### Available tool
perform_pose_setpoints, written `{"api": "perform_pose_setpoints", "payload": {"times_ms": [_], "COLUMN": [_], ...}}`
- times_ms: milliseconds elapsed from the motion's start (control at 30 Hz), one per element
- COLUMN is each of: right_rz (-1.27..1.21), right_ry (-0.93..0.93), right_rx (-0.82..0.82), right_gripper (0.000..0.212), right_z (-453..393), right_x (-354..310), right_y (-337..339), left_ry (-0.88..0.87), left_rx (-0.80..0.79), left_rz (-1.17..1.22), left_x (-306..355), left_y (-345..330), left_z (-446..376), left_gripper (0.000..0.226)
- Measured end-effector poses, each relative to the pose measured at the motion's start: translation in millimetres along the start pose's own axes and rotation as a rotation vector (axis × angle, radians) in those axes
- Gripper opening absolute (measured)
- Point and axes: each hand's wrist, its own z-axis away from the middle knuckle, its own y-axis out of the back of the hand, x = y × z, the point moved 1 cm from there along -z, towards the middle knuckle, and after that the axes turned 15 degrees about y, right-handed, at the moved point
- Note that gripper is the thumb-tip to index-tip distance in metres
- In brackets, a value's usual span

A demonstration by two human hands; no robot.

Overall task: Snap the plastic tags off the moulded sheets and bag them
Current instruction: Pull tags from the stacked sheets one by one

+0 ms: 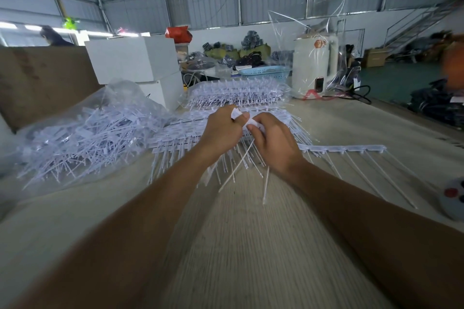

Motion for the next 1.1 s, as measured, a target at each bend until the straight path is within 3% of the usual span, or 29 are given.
{"api": "perform_pose_setpoints", "payload": {"times_ms": [100,433,767,1000,1100], "right_rz": [0.053,0.245,0.282,0.354,0.363], "right_ry": [0.032,0.191,0.137,0.172,0.158], "right_rx": [0.019,-0.007,-0.020,-0.107,-0.131], "right_gripper": [0.016,0.014,0.021,0.026,0.025], "right_z": [1.0,-0.3,-0.1,-0.2,1.0], "right_x": [-2.0,-9.6,-9.0,-6.6,-3.8], "right_y": [3.2,6.7,4.0,-2.5,-4.5], "left_ry": [0.054,0.361,0.161,0.055,-0.013], "left_rx": [0.009,-0.258,-0.488,-0.434,-0.454], "left_rz": [0.004,0.231,-0.005,-0.277,-0.288], "left_x": [4.2,11.7,4.6,4.5,9.1], "left_y": [-1.9,15.1,30.9,42.9,44.8], "left_z": [-0.9,0.3,-5.4,-4.6,1.0], "left_gripper": [0.025,0.022,0.038,0.029,0.021]}}
